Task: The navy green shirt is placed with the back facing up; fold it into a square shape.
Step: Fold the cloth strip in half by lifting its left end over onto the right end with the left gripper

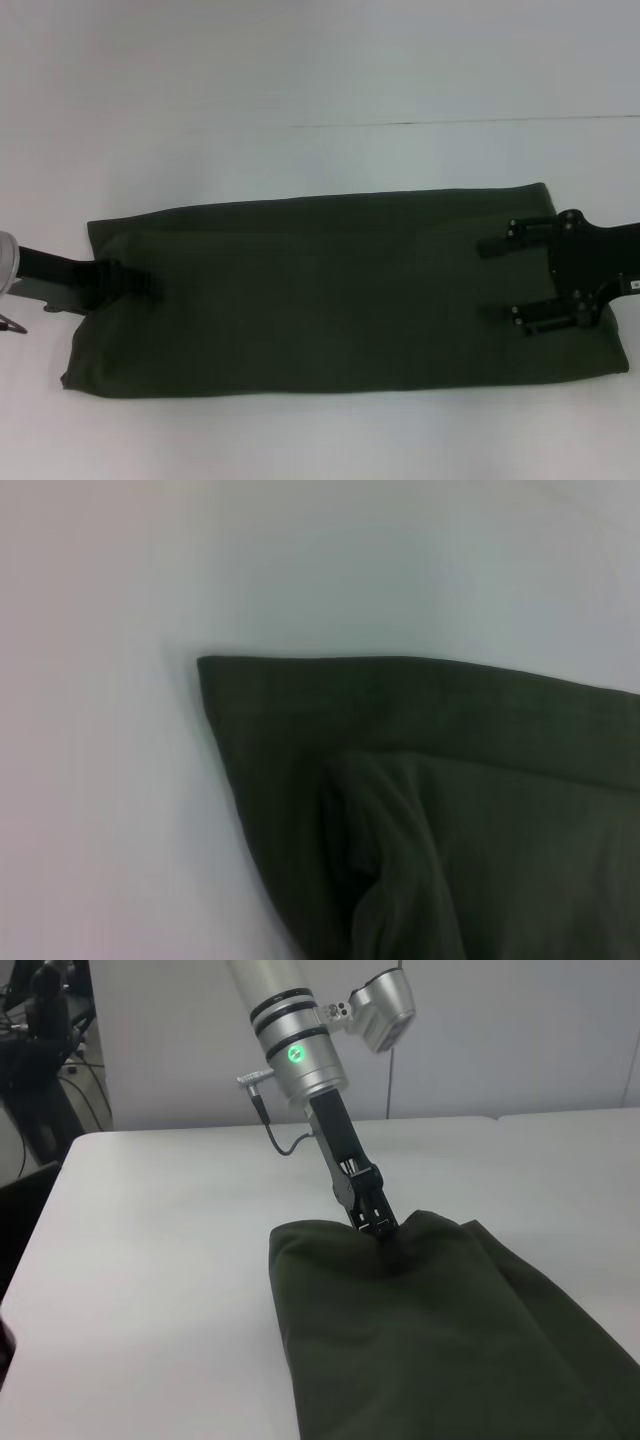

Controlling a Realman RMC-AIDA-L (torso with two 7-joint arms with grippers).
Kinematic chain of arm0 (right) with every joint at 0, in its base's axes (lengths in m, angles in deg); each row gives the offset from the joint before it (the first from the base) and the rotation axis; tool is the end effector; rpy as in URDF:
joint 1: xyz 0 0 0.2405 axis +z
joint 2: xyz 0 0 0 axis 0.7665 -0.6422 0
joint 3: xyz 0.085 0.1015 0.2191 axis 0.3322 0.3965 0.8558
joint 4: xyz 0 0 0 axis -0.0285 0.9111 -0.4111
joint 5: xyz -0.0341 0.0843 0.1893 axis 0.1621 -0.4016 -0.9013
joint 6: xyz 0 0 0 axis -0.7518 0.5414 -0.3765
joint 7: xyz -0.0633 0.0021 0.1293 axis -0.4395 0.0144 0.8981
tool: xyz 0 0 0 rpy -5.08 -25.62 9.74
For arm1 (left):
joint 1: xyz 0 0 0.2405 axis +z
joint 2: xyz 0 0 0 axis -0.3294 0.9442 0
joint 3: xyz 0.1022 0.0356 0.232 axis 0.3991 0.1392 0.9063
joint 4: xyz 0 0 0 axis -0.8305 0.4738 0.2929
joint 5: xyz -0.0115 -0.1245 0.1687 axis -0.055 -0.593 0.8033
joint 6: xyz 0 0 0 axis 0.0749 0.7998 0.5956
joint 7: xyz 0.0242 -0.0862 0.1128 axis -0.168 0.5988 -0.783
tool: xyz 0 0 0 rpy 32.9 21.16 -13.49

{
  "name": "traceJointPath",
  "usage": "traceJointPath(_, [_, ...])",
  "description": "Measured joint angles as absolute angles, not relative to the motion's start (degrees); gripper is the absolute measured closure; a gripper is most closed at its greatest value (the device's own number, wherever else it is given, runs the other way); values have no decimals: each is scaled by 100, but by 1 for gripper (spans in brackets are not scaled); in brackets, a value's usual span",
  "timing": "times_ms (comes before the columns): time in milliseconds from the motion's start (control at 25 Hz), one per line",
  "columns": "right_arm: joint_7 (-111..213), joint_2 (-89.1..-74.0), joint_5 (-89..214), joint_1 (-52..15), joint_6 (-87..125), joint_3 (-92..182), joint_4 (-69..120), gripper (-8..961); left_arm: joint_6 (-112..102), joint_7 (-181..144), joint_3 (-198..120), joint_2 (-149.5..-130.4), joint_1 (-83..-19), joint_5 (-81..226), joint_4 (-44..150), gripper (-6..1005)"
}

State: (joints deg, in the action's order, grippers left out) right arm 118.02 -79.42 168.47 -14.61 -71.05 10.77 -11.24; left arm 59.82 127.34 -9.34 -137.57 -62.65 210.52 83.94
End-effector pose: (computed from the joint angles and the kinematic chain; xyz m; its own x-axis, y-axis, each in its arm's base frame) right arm 0.2531 0.3460 0.0528 0.9511 -0.0587 -0.3031 -0.1097 -0.9820 -0.1540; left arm -0.3021 0.3916 0.0270 0.1249 0.9464 0.2977 0.9706 -0.0543 -0.2345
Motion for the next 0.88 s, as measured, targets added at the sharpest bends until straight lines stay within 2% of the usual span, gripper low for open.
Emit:
traceJointPath(80, [11802,-7941,16846,-1458,-7106,1066,-1124,158,5982,12733,-933,-13762,-6265,21052,8394,255])
traceJointPath(520, [11812,-7941,16846,-1454,-7101,1061,-1124,159,5982,12701,-923,-13768,-6271,21052,8387,270])
traceJointPath(600, [11813,-7941,16847,-1453,-7099,1062,-1124,159,5981,12702,-879,-13768,-6273,21052,8386,357])
traceJointPath(880, [11814,-7941,16846,-1453,-7104,1061,-1124,158,5978,12726,-785,-13776,-6292,21052,8385,465])
